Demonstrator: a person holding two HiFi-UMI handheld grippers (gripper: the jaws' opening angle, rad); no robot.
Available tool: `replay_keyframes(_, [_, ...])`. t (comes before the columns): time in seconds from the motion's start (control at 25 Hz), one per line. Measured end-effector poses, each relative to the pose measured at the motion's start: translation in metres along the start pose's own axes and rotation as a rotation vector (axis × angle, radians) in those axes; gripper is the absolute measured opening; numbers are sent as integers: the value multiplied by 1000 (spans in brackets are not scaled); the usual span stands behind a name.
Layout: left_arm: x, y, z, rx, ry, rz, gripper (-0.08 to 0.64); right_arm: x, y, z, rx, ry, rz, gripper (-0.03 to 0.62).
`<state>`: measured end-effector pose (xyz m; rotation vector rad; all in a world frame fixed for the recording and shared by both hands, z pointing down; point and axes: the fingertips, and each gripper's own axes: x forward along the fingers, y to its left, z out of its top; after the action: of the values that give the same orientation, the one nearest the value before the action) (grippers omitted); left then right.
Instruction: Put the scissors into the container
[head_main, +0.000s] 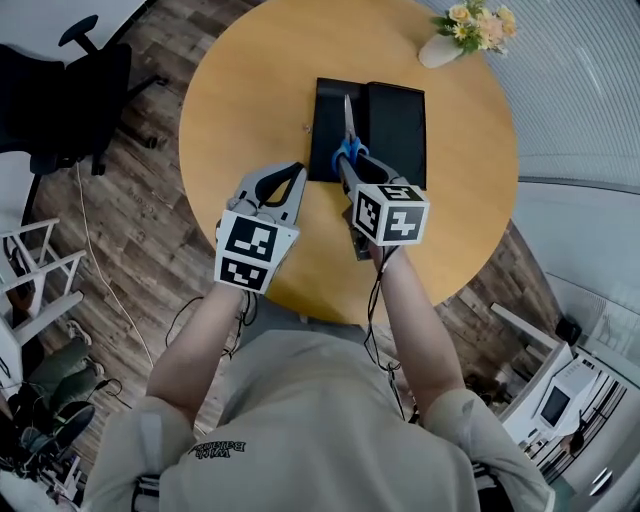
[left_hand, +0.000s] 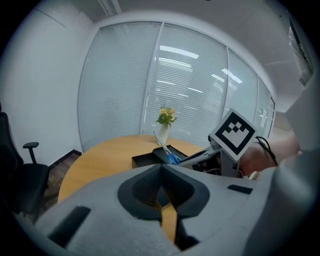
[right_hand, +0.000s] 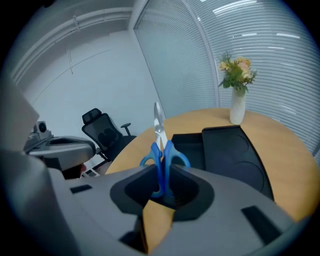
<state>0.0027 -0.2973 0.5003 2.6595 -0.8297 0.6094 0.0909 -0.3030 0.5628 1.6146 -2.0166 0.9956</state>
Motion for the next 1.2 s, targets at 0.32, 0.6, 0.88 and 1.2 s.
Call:
replay_keyframes(0.32, [25,25,-24,-139,2,15,21,42,-16,-22,-17,176,8,92])
replay_keyframes(0.6, [42,32,-47,-126,67,7,23,64,-21,-49,101,282,-15,92])
replay_keyframes(0.88, [51,31,-54,-137,79,-5,23,75,-29,-54,60,375,-79,92])
replay_keyframes(1.2, [58,22,-61,-163,88,-23,23,89,-26,-65,69,482,-64,92])
